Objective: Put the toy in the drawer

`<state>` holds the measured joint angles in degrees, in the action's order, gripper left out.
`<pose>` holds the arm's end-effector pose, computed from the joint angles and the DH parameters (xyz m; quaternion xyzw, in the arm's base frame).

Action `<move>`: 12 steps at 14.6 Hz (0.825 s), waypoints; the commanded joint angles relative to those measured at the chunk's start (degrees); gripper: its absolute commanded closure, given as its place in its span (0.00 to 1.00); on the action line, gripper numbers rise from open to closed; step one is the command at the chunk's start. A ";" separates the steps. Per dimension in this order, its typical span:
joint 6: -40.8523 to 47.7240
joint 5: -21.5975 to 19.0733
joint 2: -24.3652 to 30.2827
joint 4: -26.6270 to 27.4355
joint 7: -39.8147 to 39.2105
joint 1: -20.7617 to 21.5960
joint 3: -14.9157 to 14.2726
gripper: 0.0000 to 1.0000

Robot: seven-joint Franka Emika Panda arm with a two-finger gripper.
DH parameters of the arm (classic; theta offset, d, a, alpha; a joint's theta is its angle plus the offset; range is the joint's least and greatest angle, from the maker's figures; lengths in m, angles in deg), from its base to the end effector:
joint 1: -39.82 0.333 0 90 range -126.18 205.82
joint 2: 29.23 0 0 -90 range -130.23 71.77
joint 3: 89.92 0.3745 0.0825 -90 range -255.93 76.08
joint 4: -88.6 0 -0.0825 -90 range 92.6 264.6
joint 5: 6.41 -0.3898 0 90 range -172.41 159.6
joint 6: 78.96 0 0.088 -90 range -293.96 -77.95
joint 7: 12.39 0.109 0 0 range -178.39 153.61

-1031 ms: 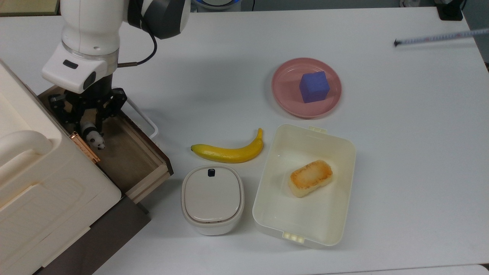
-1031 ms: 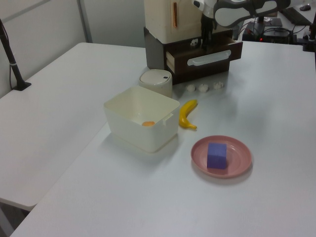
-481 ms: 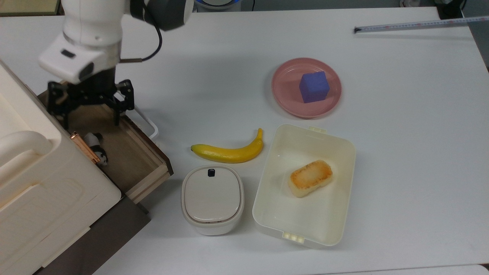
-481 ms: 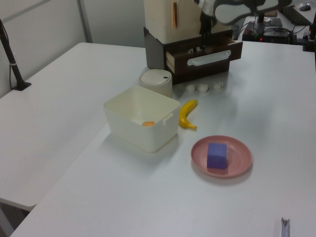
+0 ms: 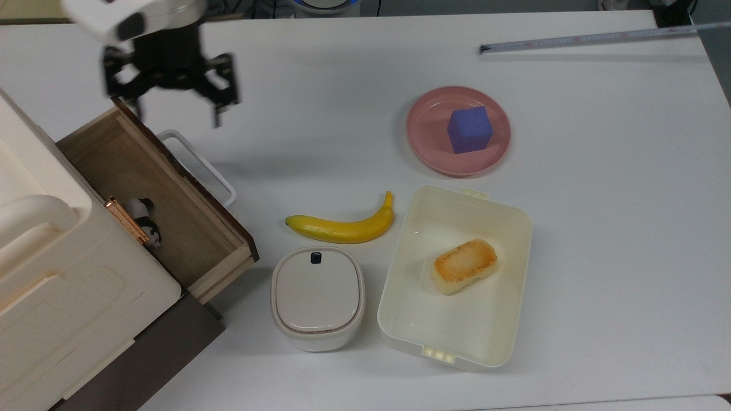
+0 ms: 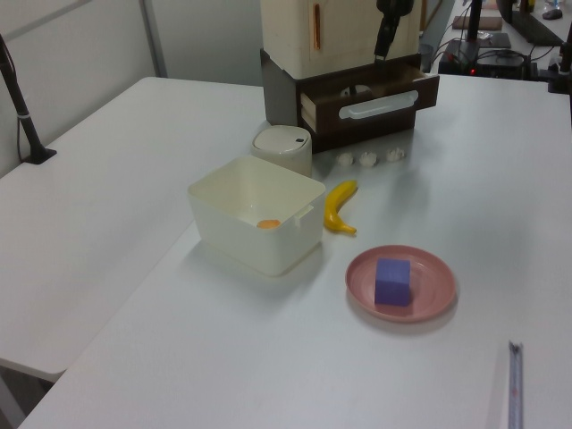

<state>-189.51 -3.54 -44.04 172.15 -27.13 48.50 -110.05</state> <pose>0.6699 -0.1060 0.6205 0.9902 0.0449 0.0954 0.0914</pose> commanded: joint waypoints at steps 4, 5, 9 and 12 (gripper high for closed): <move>15.19 -0.41 3.82 0.65 25.33 -1.64 10.00 0.00; 15.55 -0.32 3.82 0.74 28.77 -2.09 10.88 0.00; 16.34 -3.03 4.25 0.74 24.43 -4.89 11.95 0.00; 18.45 -4.19 6.28 0.74 22.12 -6.57 11.86 0.00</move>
<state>-173.85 -6.14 -41.10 172.02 -2.53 44.01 -99.05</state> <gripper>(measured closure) 0.000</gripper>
